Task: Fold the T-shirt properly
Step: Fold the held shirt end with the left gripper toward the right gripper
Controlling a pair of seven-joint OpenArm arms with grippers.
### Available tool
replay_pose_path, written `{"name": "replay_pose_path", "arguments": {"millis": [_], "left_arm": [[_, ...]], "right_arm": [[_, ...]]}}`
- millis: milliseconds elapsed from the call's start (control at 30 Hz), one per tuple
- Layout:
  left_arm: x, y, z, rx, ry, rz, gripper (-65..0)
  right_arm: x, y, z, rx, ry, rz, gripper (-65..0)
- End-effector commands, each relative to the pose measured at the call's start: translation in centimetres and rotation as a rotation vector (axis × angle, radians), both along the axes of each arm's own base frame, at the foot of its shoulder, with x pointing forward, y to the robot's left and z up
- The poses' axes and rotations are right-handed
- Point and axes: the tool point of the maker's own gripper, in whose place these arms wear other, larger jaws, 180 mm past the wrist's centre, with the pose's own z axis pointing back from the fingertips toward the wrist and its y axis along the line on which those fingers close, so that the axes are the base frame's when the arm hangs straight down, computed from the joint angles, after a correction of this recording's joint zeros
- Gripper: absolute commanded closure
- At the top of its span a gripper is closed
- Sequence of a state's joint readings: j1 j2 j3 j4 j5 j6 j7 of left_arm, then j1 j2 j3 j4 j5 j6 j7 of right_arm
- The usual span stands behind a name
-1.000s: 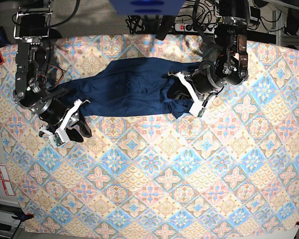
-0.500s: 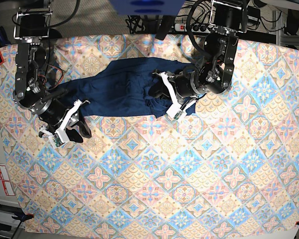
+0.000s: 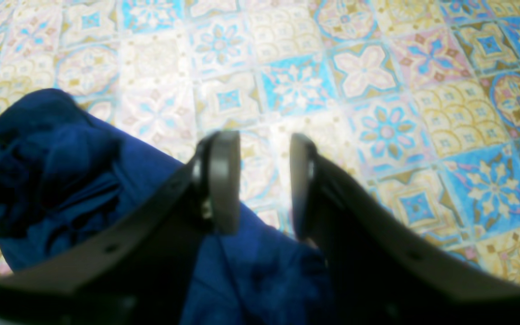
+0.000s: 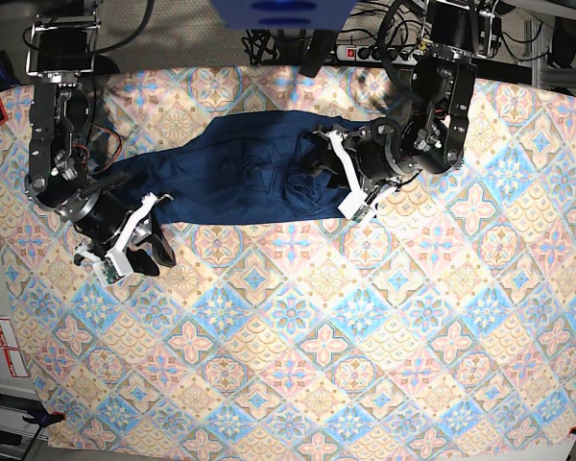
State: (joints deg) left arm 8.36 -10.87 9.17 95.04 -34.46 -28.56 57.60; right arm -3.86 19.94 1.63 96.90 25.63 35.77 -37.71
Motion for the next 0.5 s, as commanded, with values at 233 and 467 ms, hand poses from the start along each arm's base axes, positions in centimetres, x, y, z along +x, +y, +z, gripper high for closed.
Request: {"name": "replay_pose_path", "arguments": {"millis": [233, 467], "left_arm": [[0.9, 2.6, 2.0, 0.004, -0.065, -0.005, -29.5], [-0.5, 3.6, -0.5, 0.033, 0.014, 0.002, -29.4]], "right_arm": [[0.8, 0.0, 1.9, 0.016, -0.062, 0.005, -18.4], [0.8, 0.0, 1.9, 0.016, -0.062, 0.005, -18.3]]}}
